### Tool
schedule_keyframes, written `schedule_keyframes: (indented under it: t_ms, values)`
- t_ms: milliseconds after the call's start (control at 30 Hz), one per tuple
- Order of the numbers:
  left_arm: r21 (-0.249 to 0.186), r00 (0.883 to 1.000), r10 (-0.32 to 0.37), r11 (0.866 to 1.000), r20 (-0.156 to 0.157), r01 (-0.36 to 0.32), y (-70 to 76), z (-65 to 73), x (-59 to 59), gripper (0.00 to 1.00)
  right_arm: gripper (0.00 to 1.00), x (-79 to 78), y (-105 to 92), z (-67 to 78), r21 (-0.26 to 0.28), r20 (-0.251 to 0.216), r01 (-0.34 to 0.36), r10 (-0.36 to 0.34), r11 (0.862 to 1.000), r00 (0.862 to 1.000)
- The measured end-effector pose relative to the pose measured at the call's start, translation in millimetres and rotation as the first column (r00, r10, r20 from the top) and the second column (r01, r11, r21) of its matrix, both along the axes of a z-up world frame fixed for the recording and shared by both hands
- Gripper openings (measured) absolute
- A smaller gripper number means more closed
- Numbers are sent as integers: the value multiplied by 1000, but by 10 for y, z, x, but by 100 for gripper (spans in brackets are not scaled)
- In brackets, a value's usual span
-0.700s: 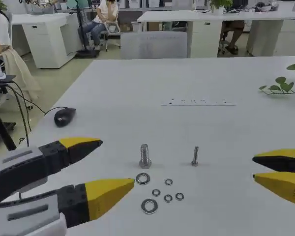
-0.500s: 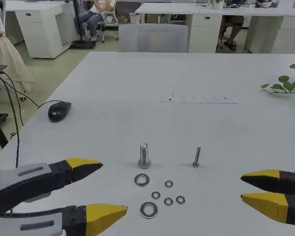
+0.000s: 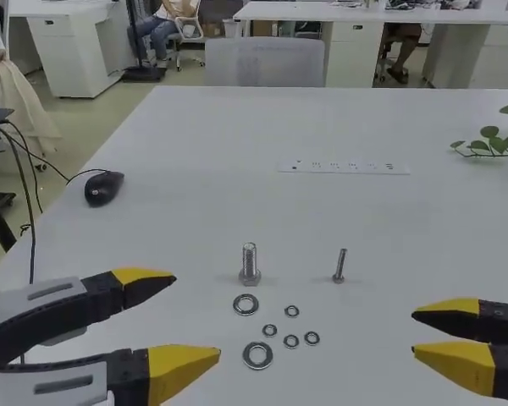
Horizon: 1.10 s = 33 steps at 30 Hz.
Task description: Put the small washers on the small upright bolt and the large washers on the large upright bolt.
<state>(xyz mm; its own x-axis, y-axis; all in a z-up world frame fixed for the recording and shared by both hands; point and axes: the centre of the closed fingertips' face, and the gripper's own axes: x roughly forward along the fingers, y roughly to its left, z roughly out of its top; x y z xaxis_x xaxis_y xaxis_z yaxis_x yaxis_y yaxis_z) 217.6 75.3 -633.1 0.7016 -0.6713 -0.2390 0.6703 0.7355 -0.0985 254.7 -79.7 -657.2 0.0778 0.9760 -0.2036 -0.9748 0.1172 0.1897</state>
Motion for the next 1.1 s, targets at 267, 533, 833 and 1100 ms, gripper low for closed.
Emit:
schedule_keyframes:
  t_ms: [267,533,833,1100]
  values:
    - [6,1000,8,1000,21,-8,-11,69,-27,50,25,-10,-60,37,9,7,17,-17,1000,1000]
    - [8,1000,9,1000,25,-9,-50,79,-58,50,25,-15,-106,47,11,13,27,-27,1000,1000]
    - [12,999,16,1000,33,-17,-52,106,-74,50,25,-13,-122,46,7,17,27,-27,1000,999]
    - [25,999,22,999,34,-22,-43,99,-87,50,25,-20,-105,37,-2,23,17,-17,1000,1000]
